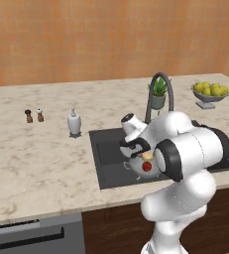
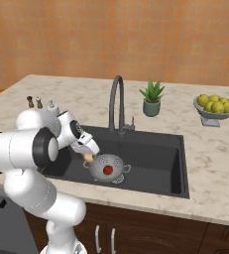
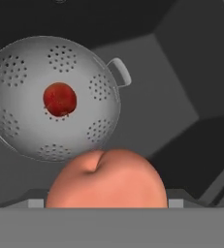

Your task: Put the colander in the sink, put the peach, apple in the colander, and turn on the sink faucet and pour water over the colander.

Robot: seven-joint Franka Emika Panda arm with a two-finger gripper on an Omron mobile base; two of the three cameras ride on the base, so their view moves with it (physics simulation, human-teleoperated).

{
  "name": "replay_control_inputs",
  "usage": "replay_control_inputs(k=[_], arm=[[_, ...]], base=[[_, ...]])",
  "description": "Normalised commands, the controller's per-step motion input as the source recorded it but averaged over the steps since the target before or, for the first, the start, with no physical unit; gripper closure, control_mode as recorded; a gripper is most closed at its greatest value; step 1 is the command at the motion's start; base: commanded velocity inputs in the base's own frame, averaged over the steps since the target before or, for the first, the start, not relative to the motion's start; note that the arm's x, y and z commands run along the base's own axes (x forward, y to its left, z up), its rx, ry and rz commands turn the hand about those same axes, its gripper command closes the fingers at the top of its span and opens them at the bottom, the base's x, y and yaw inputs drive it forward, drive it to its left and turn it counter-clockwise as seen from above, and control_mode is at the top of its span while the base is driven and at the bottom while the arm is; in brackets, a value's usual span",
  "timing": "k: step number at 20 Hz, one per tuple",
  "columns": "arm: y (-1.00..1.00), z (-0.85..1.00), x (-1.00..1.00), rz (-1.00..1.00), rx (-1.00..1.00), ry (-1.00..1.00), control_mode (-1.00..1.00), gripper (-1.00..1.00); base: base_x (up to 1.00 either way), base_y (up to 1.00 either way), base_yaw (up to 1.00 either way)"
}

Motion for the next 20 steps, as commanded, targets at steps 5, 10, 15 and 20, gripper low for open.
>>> replay_control_inputs(k=[5,10,15,20], arm=[[-0.15,-0.46,0.18,0.0,0.0,-0.01,-1.0,1.0],[0.0,-0.43,0.22,0.0,0.04,-0.06,-1.0,1.0],[-0.1,-0.37,0.27,0.0,0.1,-0.06,-1.0,1.0],[-0.04,-0.4,0.24,0.0,0.07,-0.08,-1.0,1.0]], base=[[0.0,0.0,0.0],[0.0,0.0,0.0],[0.0,0.0,0.0],[0.0,0.0,0.0]])
